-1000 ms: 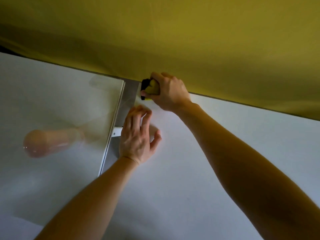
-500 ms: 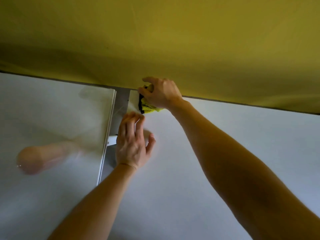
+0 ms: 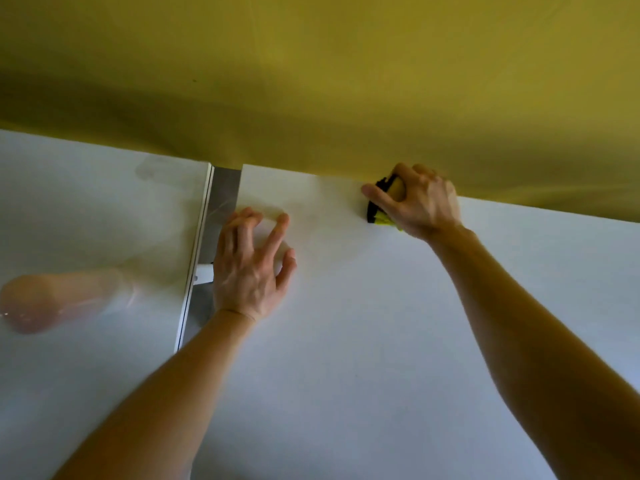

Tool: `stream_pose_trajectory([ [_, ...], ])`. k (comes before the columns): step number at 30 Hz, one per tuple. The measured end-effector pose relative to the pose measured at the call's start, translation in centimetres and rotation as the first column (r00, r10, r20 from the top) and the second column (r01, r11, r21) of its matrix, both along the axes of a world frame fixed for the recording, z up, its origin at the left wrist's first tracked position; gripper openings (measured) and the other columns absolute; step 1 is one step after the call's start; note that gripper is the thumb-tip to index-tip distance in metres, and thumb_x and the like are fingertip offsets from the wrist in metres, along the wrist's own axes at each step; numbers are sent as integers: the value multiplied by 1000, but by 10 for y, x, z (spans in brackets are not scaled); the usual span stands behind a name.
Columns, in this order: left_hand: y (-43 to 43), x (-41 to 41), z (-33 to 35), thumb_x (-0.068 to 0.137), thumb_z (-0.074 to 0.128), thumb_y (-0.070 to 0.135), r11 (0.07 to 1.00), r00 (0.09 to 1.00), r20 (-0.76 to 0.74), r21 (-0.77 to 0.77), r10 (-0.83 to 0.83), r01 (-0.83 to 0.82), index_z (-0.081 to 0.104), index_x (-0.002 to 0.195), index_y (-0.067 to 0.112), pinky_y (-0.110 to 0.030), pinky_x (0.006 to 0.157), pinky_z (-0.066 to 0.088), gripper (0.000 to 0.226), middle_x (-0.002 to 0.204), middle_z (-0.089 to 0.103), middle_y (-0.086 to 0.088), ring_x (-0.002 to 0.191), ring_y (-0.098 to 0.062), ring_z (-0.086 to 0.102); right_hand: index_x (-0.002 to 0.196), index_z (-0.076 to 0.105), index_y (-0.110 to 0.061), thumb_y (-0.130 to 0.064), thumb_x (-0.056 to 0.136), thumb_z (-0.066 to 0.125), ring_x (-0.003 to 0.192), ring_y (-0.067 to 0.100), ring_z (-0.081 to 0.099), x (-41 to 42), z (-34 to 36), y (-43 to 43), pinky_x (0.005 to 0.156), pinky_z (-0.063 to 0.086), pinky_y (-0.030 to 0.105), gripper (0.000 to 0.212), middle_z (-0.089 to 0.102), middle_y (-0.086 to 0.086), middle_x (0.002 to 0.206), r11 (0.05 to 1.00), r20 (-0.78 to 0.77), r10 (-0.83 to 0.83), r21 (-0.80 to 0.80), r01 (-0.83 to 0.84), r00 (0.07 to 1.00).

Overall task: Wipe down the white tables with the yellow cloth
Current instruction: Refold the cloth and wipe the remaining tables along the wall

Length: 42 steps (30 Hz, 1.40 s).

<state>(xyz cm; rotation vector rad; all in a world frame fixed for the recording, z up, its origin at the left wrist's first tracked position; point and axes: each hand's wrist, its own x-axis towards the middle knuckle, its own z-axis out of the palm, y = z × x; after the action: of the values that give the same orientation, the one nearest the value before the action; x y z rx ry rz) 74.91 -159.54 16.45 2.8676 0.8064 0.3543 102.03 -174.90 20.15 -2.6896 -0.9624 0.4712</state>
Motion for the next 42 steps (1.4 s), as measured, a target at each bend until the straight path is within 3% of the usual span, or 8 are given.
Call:
stream_pose_trajectory([
  [7,-6,3,8,107,57,36,997,998,-58,68,29,-25,63,152,23,-54,115,45,47,139,57,-25,138,-47,52,112,70,-27,-73,96,57,103,39,69,-62,-9,115,73,36,35,51,70,10,107,987,-67,138,92,-131,988],
  [10,-9,6,14,108,50,39,994,988,-156,111,10,7,60,153,20,-54,113,45,50,138,55,-26,135,-49,51,117,69,-29,-68,100,56,104,41,69,-28,-8,63,74,42,37,44,69,10,110,978,-94,182,116,-171,979],
  [16,-17,16,28,106,38,38,973,933,-357,225,35,49,53,153,10,-56,106,43,57,132,52,-30,128,-48,49,103,67,-23,-67,96,51,94,46,67,83,-5,-156,74,52,44,48,65,9,98,994,33,-11,105,8,999],
  [21,-59,15,33,112,37,40,981,937,-324,177,129,-74,52,158,14,-58,121,37,55,154,50,-22,147,-44,45,98,74,-12,-53,99,46,97,47,68,89,-7,-173,85,53,47,50,69,22,98,991,106,-124,72,116,987],
  [28,-185,79,28,111,51,39,996,983,-172,51,-58,68,52,158,8,-59,127,34,56,157,55,-20,151,-40,48,126,66,-19,-52,109,47,106,38,68,29,2,-12,76,44,37,42,68,13,117,951,-169,309,65,-302,936],
  [33,-219,129,17,110,51,45,997,987,-144,-16,-74,73,53,158,11,-59,127,32,59,158,52,-21,151,-42,46,117,70,-18,-47,105,61,97,42,66,97,-9,-155,74,38,35,33,67,12,106,976,-76,159,162,-145,984],
  [37,-227,134,5,105,57,40,999,998,-60,-35,-17,15,59,154,14,-61,129,29,56,158,50,-23,154,-43,43,113,74,-17,-52,100,55,99,44,65,155,-6,-277,78,50,42,41,68,11,102,994,56,-5,106,-1,998],
  [42,-222,132,-2,102,59,35,1000,999,-37,-10,-19,19,63,150,13,-62,128,30,53,153,54,-24,152,-44,45,108,72,-10,-50,100,43,93,45,64,132,-17,-227,85,52,49,50,67,17,98,991,66,125,50,-128,990],
])
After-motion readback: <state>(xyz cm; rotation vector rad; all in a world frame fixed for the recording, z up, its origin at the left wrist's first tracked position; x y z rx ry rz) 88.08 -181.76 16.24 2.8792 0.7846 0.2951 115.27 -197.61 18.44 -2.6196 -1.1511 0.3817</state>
